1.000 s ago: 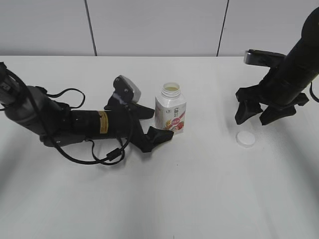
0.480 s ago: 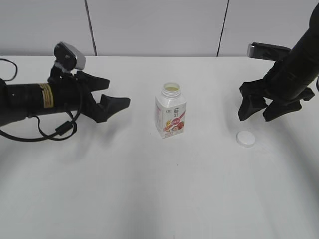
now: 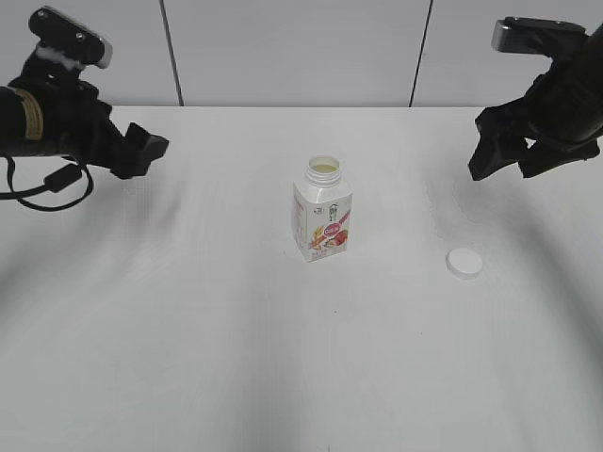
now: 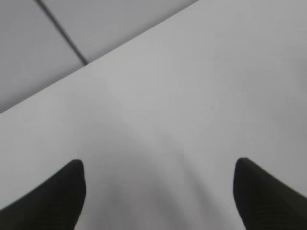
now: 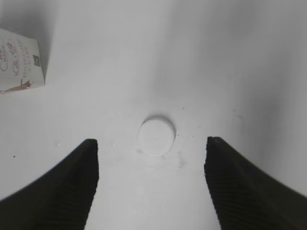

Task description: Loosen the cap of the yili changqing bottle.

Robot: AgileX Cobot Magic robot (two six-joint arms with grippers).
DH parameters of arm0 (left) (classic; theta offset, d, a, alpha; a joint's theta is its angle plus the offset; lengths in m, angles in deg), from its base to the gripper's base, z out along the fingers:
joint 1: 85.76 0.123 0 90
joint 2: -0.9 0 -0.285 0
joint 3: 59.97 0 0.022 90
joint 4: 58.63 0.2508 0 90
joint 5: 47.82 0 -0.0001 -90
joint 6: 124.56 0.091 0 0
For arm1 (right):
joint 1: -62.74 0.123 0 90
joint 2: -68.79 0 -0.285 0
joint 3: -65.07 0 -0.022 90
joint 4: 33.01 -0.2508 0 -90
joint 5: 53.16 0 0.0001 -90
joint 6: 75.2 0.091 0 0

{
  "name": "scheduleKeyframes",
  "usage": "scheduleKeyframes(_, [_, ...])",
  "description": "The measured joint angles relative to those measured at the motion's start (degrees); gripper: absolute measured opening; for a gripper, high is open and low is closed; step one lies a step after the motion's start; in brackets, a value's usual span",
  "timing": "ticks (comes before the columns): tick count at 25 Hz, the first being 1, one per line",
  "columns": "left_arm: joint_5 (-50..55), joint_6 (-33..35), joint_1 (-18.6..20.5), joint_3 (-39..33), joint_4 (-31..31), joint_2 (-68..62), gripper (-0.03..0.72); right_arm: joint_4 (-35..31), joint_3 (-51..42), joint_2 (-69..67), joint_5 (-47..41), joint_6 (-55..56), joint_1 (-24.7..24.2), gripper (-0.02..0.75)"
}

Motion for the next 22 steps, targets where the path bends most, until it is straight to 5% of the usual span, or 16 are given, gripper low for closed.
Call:
scheduleKeyframes(9, [34.6,0.8,0.0,6.6,-13.4,4.4,0.575,9.9,0.5,1.8,-0.5,0.0,0.0,0.546])
scheduleKeyframes(17, [53.1,24.1,0.1,15.6,-35.8,5.4,0.575,13.3,0.6,1.8,-5.4,0.2,-1.1,0.546])
scheduleKeyframes(22, [62.5,30.0,0.8,22.0,-43.0,5.5,0.573,13.3,0.6,2.4,-6.9,0.2,-4.1,0.546])
